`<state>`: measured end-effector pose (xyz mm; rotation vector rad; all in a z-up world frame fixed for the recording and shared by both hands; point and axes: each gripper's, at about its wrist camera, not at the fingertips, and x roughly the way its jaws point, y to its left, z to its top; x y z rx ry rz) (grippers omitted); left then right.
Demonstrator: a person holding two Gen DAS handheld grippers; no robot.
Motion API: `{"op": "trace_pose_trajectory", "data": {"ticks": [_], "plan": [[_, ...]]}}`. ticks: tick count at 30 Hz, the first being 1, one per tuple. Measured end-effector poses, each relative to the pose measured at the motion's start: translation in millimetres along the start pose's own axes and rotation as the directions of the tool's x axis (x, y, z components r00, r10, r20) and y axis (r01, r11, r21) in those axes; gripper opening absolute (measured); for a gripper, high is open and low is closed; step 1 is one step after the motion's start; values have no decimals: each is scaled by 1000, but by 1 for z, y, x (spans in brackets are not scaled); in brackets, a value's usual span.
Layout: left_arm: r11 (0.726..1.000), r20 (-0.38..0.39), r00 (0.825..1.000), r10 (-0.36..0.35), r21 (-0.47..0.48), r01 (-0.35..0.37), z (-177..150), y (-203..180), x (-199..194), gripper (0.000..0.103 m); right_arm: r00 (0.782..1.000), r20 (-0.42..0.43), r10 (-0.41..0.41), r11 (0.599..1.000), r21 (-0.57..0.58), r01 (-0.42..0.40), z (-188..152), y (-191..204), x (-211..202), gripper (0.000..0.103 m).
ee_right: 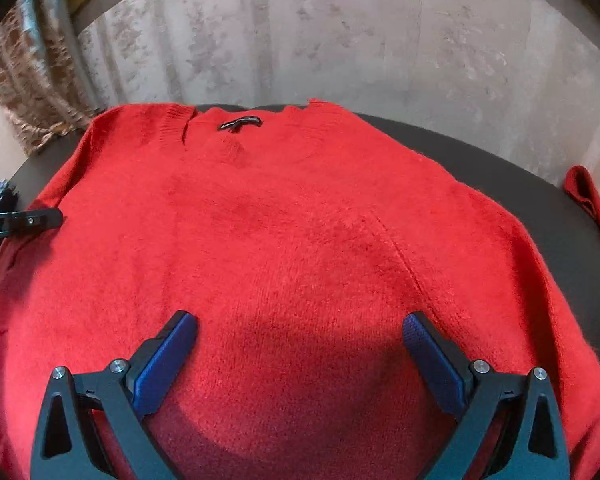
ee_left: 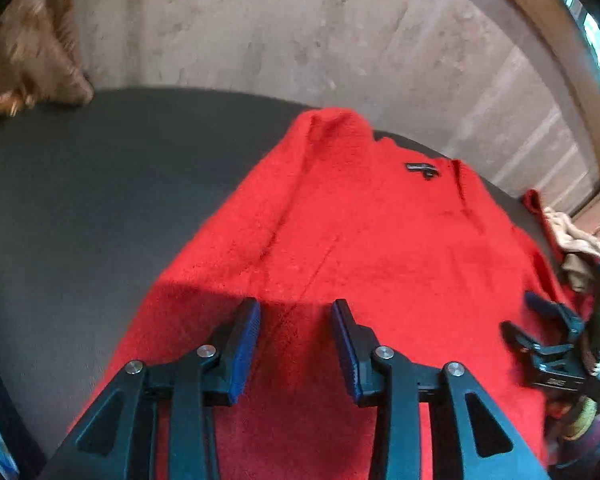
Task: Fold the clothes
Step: 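Release the sweater and hold both grippers open above it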
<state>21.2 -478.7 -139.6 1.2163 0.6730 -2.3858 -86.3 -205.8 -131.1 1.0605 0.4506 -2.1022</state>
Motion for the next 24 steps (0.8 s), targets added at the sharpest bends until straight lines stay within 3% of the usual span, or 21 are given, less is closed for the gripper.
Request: {"op": "trace_pose_trajectory", "data": {"ticks": [3, 7, 11, 14, 17, 18, 19, 21, 24], "plan": [[997, 31, 999, 35, 67, -37, 17, -5, 11, 37, 1000, 9, -24, 999, 33, 24, 13, -6, 9, 103], [986, 128, 990, 57, 145, -76, 19, -12, 19, 40, 999, 19, -41, 998, 49, 40, 16, -8, 11, 103], [993, 138, 990, 7, 116, -23, 20, -2, 16, 39, 999, 20, -43, 998, 47, 42, 14, -8, 10, 103], [998, 95, 995, -11, 55, 5, 25, 2, 5, 39, 999, 20, -42, 998, 48, 41, 12, -5, 11, 103], [997, 112, 991, -74, -16, 77, 11, 3, -30, 40, 999, 22, -43, 998, 49, 42, 10, -6, 12, 103], [990, 114, 984, -134, -34, 139, 1, 2, -45, 41, 999, 22, -42, 998, 50, 41, 10, -6, 13, 103], [974, 112, 970, -216, -48, 222, -14, 1, -61, 41, 999, 22, -41, 998, 51, 39, 10, -6, 13, 103], [945, 95, 946, -309, -77, 317, -42, -2, -83, 42, 999, 23, -39, 998, 53, 38, 8, -7, 13, 103], [923, 54, 929, -366, -111, 370, -100, -14, -110, 43, 999, 24, -38, 998, 54, 36, 7, -8, 11, 103]]}}
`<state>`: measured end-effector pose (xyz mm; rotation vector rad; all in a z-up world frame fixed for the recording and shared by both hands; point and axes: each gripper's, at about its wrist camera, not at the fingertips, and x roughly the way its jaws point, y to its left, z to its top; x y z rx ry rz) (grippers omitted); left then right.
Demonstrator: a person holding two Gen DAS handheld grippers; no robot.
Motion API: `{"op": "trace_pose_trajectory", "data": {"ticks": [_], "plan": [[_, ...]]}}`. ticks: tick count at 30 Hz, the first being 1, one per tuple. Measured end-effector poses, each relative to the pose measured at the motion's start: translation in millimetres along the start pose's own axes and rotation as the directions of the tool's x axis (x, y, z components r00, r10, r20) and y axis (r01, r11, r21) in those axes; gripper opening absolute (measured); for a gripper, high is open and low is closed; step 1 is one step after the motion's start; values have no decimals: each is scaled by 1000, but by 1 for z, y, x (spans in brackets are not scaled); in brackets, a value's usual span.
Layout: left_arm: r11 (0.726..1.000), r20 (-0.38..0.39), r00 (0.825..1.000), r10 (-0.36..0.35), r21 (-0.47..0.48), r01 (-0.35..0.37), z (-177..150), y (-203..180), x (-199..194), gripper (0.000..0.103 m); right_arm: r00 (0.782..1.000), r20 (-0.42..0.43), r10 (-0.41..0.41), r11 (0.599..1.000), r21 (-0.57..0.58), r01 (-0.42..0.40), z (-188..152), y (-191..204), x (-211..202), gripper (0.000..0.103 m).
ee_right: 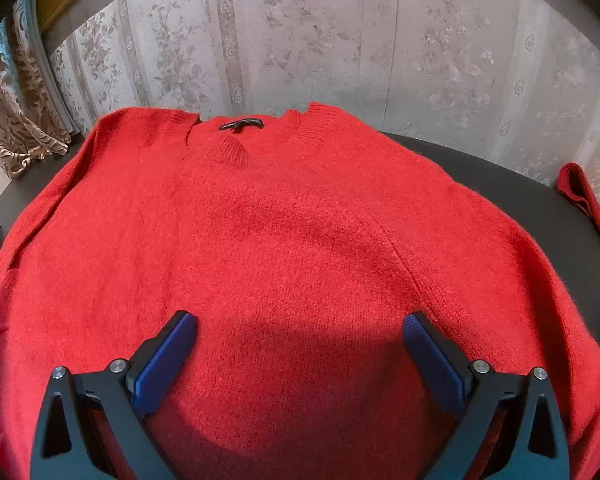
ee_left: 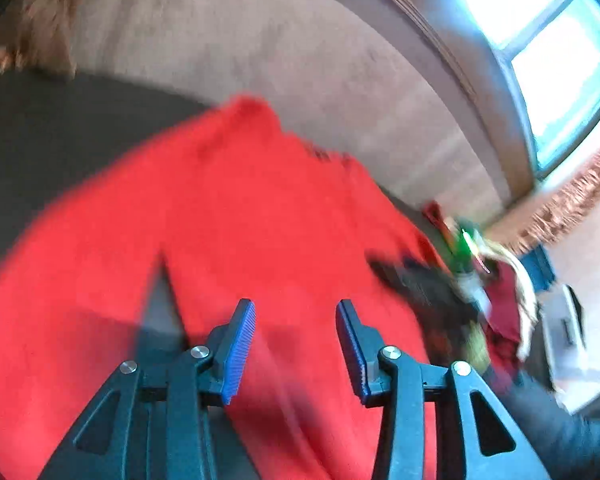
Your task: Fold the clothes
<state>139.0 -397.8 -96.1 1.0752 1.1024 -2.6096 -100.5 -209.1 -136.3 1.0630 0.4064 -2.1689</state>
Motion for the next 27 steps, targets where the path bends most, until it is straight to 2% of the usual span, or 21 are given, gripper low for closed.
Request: {"op": "trace_pose_trajectory", "data": {"ticks": [3, 6, 8, 11, 14, 16, 17, 18, 20, 23, 27], "plan": [[1000, -22, 1000, -21, -22, 21, -49, -16, -16, 48, 1000, 0, -2, 1000, -1, 2, 0, 0, -1, 103], [1000, -23, 1000, 12, -3, -13, -83, -34, -24, 51, 1000, -1, -2, 1000, 0, 2, -1, 0, -2, 103], [1000, -30, 999, 29, -10, -29, -91, -39, -20, 54, 1000, -1, 0, 1000, 0, 0, 2, -1, 1, 103], [994, -70, 992, 106, 20, -105, -96, -48, -5, 55, 1000, 0, 3, 1000, 0, -3, 2, -1, 1, 103], [987, -91, 984, 154, 57, -149, -98, -60, 11, 55, 1000, 0, 4, 1000, -1, -4, 1, -1, -1, 103], [977, -90, 975, 204, 83, -196, -100, -67, 19, 49, 1000, 1, 3, 1000, -2, -3, 1, -1, -1, 103], [967, -82, 967, 240, 107, -231, -101, -71, 22, 40, 1000, 1, 3, 1000, -1, -3, 1, -1, -1, 103], [962, -74, 963, 259, 106, -250, -100, -71, 21, 13, 1000, 1, 3, 1000, -1, -3, 1, -1, -1, 103], [960, -56, 960, 275, 73, -271, -96, -64, 16, 9, 1000, 2, 3, 1000, 0, -3, 0, -1, -2, 103], [955, 5, 955, 298, 2, -298, -88, -47, -12, 5, 1000, 2, 4, 1000, 0, -4, 0, -1, -2, 103], [971, 23, 971, 237, -13, -237, -93, -37, -44, 4, 1000, 5, 4, 1000, 2, -4, -1, -1, -3, 103]]}}
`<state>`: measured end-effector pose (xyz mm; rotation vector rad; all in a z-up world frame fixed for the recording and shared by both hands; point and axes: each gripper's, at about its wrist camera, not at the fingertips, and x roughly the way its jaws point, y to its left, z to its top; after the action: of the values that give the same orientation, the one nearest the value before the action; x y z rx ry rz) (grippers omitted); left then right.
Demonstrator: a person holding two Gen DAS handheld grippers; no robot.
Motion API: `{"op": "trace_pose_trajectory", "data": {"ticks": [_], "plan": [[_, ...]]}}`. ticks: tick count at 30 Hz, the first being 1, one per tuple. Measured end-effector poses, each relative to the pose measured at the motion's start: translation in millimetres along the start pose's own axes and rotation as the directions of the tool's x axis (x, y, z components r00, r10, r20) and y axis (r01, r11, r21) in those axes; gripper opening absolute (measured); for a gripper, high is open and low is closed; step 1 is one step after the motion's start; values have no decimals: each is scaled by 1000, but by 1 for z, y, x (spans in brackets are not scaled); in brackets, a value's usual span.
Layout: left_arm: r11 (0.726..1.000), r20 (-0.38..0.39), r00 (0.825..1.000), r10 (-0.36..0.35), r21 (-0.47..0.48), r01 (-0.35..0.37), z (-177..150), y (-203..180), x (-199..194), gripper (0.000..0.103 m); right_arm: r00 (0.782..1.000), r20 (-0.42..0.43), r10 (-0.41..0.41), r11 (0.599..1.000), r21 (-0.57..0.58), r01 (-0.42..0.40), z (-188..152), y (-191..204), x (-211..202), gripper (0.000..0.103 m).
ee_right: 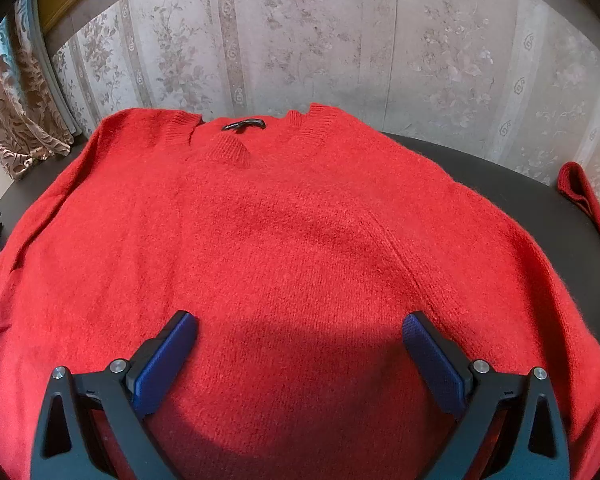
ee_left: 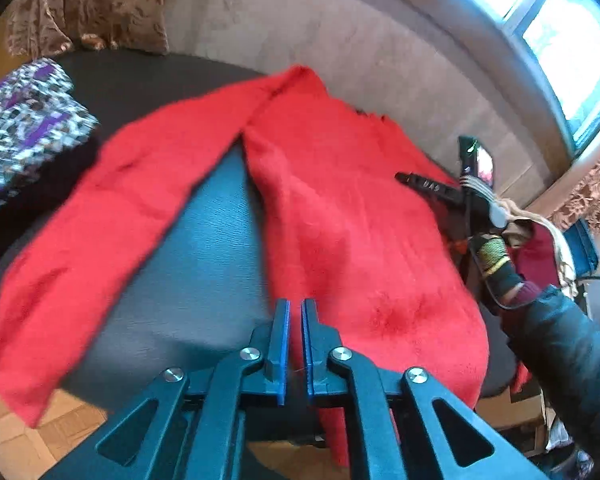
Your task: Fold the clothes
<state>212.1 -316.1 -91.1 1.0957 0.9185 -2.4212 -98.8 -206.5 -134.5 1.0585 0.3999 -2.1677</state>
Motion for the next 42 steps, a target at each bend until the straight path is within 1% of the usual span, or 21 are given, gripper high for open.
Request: {"op": "trace_pose_trajectory", "data": {"ticks": [1, 3, 5, 6, 8, 9, 11, 14, 19, 20, 21, 22, 23, 24, 26, 27, 30, 33, 36, 39, 42], "plan": [[1000, -9, 1000, -29, -12, 29, -4, 5, -5, 10, 1000, 0, 1, 1000, 0, -1, 0, 0, 1, 103], [997, 6, 1000, -18, -78, 18, -13, 19, -11, 22, 1000, 0, 1, 1000, 0, -1, 1, 0, 1, 103], [988, 17, 997, 74, -136, -71, -20, 36, -17, 23, 1000, 1, 4, 1000, 1, -4, 1, 0, 1, 103], [978, 29, 988, 153, -150, -147, -23, 43, -21, 27, 1000, 0, 5, 1000, 1, -5, 1, 0, 1, 103], [945, 71, 947, 314, -117, -305, -26, 48, -32, 29, 1000, 1, 4, 1000, 0, -4, 2, 1, 2, 103], [928, 90, 924, 371, -85, -364, -26, 48, -36, 37, 1000, 1, 5, 1000, 1, -5, 2, 0, 2, 103], [899, 102, 894, 436, -1, -438, -23, 49, -40, 44, 1000, 1, 5, 1000, 2, -5, 2, 0, 2, 103], [878, 60, 881, 469, 79, -473, -19, 56, -29, 49, 1000, 2, 7, 1000, 2, -7, 3, 0, 3, 103], [869, 32, 889, 457, 196, -454, -8, 59, -1, 54, 1000, 1, 5, 1000, 1, -5, 4, 1, 4, 103], [863, 19, 884, 467, 211, -460, -6, 60, 8, 54, 1000, 1, 5, 1000, 1, -5, 4, 1, 4, 103], [853, 2, 875, 484, 222, -472, -4, 63, 19, 61, 1000, 1, 5, 1000, 1, -5, 4, 1, 4, 103], [847, 30, 870, 492, 213, -487, -4, 65, 22, 70, 1000, 2, 6, 1000, 1, -6, 4, 1, 5, 103], [856, 45, 874, 483, 187, -483, -3, 68, 20, 70, 1000, 2, 6, 1000, 1, -6, 5, 1, 5, 103], [871, 34, 884, 466, 156, -466, -2, 72, 18, 68, 1000, 2, 7, 1000, 2, -7, 5, 1, 5, 103], [897, 26, 902, 430, 99, -430, 0, 78, 14, 45, 1000, 3, 8, 1000, 3, -8, 4, 0, 5, 103], [908, 35, 911, 410, 74, -412, 2, 78, 10, 10, 1000, 4, 9, 1000, 4, -9, 4, 0, 5, 103], [936, 64, 934, 351, 3, -352, 9, 81, -3, 8, 1000, 5, 10, 1000, 6, -11, 4, 0, 5, 103], [976, 146, 966, 215, -56, -209, 27, 73, -25, 8, 1000, 6, 12, 1000, 7, -12, 3, 0, 5, 103], [988, 260, 954, 147, -80, -130, 61, 66, -52, 8, 1000, 6, 12, 1000, 8, -12, 3, 0, 5, 103], [989, 360, 925, 122, -123, -82, 107, 70, -79, 8, 1000, 8, 15, 1000, 11, -16, 2, 0, 5, 103], [977, 404, 895, 191, -167, -133, 153, 84, -96, 8, 1000, 8, 16, 1000, 12, -16, 2, -1, 5, 103]]}}
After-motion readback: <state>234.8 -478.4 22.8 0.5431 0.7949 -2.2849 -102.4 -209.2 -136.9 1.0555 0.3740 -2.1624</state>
